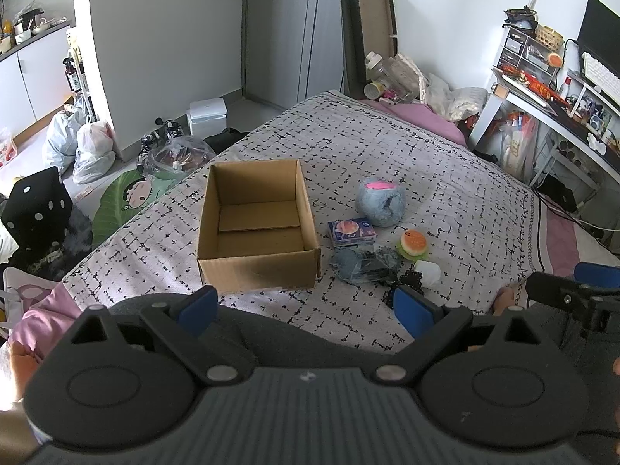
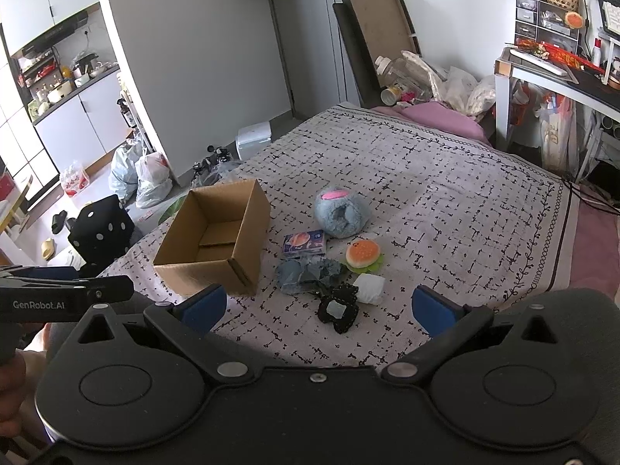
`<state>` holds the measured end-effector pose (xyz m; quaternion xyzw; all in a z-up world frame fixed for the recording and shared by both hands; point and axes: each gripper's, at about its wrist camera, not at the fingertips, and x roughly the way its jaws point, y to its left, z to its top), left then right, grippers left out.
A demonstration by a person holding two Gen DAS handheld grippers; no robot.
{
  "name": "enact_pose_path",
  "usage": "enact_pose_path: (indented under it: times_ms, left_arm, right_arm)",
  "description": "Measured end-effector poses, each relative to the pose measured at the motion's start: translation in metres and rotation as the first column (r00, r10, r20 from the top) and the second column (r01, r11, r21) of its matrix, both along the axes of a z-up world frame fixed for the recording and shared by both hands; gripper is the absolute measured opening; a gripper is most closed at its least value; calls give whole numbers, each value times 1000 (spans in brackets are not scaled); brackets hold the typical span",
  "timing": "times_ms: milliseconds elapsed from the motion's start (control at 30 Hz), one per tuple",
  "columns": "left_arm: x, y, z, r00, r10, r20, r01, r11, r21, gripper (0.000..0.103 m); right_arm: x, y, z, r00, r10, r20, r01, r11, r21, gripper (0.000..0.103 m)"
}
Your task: Organize soft objects
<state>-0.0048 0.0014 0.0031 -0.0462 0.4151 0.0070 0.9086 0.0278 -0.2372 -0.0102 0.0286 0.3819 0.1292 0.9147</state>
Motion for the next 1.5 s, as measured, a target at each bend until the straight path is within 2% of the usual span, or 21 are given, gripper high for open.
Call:
enact_pose_path:
  times_ms: [1500]
  left_arm:
    - [7, -12, -4, 999, -39, 13, 39, 999, -21, 97]
  right_arm:
    - [3, -7, -3, 1000, -12, -1, 12, 1000, 0, 103]
